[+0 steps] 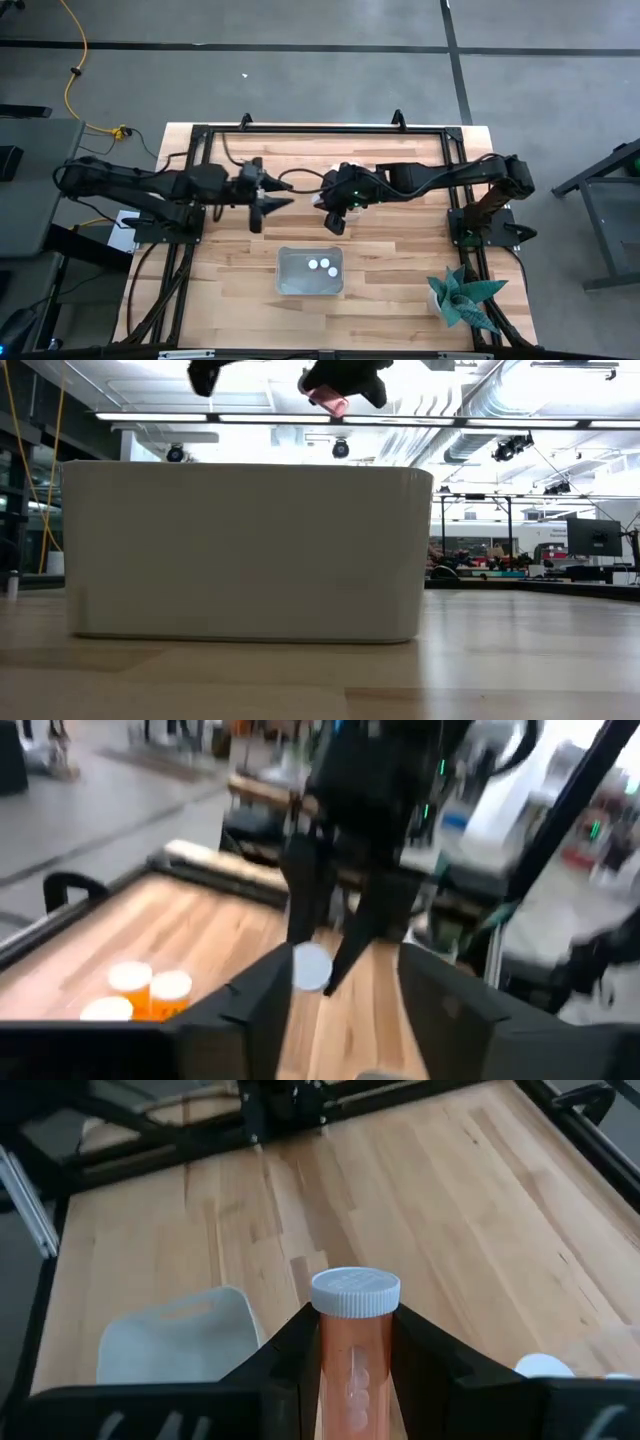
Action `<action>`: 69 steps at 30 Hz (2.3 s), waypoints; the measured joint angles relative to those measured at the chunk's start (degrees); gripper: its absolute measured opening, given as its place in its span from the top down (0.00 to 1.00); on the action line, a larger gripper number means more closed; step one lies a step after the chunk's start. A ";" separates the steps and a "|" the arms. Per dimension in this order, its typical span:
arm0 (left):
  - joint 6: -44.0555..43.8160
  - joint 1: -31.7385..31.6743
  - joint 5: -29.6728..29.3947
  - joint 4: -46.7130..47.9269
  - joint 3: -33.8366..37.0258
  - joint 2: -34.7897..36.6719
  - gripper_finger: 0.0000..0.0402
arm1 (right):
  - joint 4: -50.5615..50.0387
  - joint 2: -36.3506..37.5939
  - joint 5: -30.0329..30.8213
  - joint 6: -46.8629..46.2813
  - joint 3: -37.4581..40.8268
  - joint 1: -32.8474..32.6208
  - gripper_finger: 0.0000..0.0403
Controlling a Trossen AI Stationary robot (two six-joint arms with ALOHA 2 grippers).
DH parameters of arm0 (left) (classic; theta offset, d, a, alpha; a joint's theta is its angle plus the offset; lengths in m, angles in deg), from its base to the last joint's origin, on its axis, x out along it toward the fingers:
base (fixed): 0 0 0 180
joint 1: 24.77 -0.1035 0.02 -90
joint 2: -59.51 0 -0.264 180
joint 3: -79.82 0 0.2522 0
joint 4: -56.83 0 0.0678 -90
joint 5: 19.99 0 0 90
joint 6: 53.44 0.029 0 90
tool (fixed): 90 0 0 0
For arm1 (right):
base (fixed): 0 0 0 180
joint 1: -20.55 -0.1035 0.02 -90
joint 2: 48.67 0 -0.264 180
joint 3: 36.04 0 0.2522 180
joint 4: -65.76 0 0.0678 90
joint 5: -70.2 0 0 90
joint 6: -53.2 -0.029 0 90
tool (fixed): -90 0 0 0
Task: Pick and place medicine bottles into bin by pill shape (circle, oval)
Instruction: Put the pink pill bottle into the white bin
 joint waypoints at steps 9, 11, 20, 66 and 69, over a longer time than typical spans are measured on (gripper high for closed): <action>5.63 0.00 1.10 7.83 -9.23 -12.02 0.39 | 0.58 -0.73 -0.01 3.48 0.00 0.00 0.79; 6.40 0.00 1.10 7.96 -10.32 -13.67 0.39 | 0.48 -0.85 -0.01 4.71 0.00 -0.20 0.79; 8.30 0.00 0.51 8.56 -11.69 -17.03 0.40 | 0.57 -1.25 -0.03 8.15 0.00 -0.40 0.79; 13.68 -0.39 0.23 9.18 -11.69 -19.33 0.74 | 0.36 -1.22 -1.45 15.13 0.11 -0.77 0.79; 13.69 -0.39 0.32 9.13 -11.69 -19.27 0.77 | 0.16 -1.18 -1.45 15.15 0.11 -0.77 0.79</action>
